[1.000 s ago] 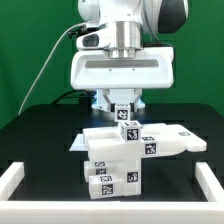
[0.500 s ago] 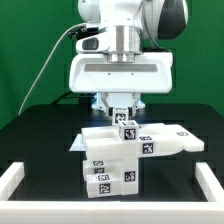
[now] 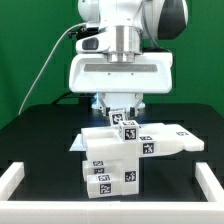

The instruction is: Assemble chair

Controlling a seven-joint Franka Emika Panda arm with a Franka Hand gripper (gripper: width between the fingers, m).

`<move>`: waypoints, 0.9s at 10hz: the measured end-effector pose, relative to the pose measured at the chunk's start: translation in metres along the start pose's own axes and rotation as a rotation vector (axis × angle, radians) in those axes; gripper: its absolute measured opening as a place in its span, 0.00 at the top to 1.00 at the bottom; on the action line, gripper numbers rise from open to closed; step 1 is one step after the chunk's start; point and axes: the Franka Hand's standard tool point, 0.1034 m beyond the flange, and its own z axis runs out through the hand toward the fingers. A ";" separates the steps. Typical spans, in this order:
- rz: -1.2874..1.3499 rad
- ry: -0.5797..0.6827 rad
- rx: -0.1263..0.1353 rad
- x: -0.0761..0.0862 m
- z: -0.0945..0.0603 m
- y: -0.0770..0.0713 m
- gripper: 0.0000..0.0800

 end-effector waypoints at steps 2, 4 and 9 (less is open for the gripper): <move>0.000 0.000 0.000 0.000 0.000 0.000 0.24; 0.000 0.000 0.000 0.000 0.000 0.000 0.19; 0.067 -0.193 0.101 0.011 -0.018 -0.005 0.19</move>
Offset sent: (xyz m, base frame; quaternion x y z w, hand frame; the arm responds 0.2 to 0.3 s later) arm 0.0000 0.0000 0.0000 0.0000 0.0000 0.0000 1.0000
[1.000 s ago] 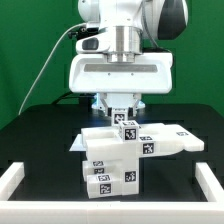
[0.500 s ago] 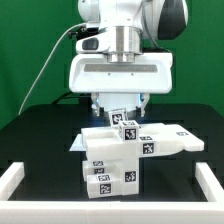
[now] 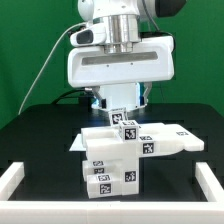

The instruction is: Assemble chair

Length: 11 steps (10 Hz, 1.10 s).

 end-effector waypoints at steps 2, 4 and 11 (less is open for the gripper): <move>0.012 -0.011 -0.006 0.005 0.008 0.003 0.19; 0.012 0.014 -0.030 0.006 0.017 0.008 0.19; 0.032 0.047 -0.043 0.009 0.018 0.006 0.65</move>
Offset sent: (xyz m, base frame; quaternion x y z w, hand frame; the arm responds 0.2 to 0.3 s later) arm 0.0008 -0.0105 -0.0133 -0.0273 0.0403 -0.0019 0.9988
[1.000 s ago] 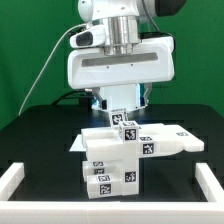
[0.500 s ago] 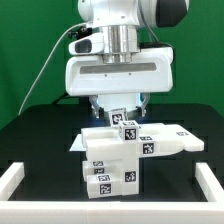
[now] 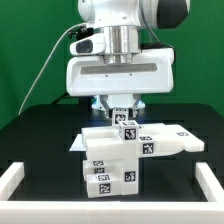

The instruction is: Assemble chair

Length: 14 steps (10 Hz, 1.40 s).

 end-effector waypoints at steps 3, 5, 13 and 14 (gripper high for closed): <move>0.028 0.000 0.000 0.000 0.000 0.000 0.65; 0.222 0.015 -0.002 0.003 0.001 0.000 0.65; 0.831 0.012 0.020 0.002 0.001 -0.001 0.37; 0.830 0.012 0.020 0.002 0.001 -0.001 0.37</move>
Offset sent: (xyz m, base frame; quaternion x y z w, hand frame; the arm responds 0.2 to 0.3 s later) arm 0.0000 0.0000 0.0000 0.0000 0.0000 0.0650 0.9979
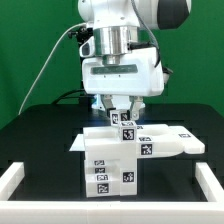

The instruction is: Assemble chair

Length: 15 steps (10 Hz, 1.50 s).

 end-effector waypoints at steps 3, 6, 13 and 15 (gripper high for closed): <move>-0.182 -0.008 -0.006 0.000 0.000 0.003 0.20; -0.626 -0.005 -0.006 0.007 -0.002 0.008 0.19; -1.081 -0.019 -0.032 -0.003 0.000 0.000 0.19; -1.061 -0.021 -0.033 -0.004 0.001 0.000 0.23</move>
Offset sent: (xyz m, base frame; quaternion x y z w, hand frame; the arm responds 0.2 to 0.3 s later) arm 0.0087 -0.0087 0.0016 0.0507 -0.0465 -0.4269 0.9017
